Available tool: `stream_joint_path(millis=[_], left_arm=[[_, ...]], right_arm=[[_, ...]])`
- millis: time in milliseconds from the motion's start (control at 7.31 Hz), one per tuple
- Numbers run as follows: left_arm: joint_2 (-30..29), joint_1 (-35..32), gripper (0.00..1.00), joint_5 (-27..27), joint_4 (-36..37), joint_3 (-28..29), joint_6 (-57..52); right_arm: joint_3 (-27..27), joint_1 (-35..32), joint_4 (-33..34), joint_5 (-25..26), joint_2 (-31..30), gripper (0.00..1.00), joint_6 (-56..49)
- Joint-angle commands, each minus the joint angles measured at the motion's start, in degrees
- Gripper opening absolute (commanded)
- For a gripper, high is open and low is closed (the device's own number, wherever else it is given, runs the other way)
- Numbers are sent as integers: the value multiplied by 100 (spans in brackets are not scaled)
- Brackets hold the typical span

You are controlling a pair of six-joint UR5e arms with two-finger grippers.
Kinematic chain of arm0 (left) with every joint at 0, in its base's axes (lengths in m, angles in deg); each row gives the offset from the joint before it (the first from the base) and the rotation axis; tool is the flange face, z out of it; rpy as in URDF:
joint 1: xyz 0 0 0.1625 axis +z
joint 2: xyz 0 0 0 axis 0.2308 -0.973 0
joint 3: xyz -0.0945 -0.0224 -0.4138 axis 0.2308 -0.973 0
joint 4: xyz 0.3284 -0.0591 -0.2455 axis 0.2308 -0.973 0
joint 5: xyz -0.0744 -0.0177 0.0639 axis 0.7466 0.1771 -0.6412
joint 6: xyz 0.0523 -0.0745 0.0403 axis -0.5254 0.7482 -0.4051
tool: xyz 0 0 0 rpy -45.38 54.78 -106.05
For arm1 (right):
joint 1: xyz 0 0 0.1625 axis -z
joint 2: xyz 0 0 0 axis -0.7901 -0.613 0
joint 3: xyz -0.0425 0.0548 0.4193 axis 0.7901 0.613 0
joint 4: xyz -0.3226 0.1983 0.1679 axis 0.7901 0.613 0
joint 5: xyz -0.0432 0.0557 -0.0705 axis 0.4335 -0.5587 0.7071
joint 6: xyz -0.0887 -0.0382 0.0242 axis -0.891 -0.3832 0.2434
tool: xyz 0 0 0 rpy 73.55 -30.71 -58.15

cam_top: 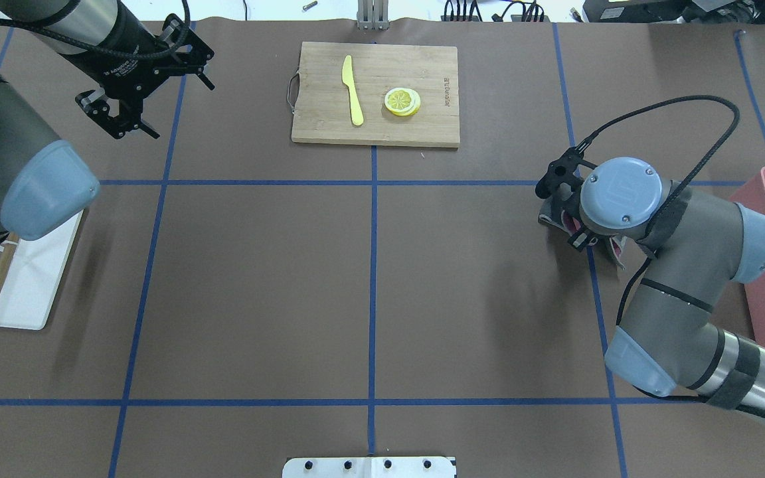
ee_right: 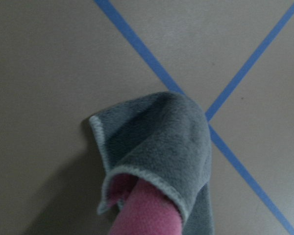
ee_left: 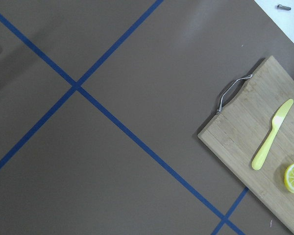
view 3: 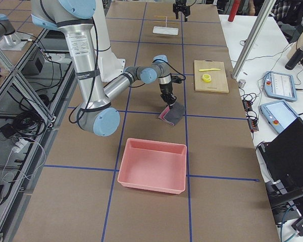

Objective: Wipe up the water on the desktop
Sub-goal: 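Press the cloth onto the table with the right gripper and wipe forward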

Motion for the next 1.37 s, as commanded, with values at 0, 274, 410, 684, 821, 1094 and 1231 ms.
stream_joint_path(millis=[0,274,410,684,821,1094,1231], left_arm=[[0,-36,99,-10,-9,127,-164],[-1,-28,99,-27,-17,137,-164],[-9,-37,99,-36,-18,137,-164],[-9,-80,99,-36,-18,137,-173],[-1,-107,99,-36,0,137,-295],[8,-133,99,-36,0,137,-410],[8,-125,99,-36,0,154,-410]], right_arm=[[-96,369,-17,-322,43,0,304],[-297,475,-35,-875,87,0,645],[-499,571,-35,-1174,87,0,847],[-825,1026,-35,-1431,192,0,1592],[-844,1220,-35,-1493,436,0,1918],[-835,1319,-52,-1930,919,0,2280],[-835,1023,-52,-2403,1027,0,2290]])
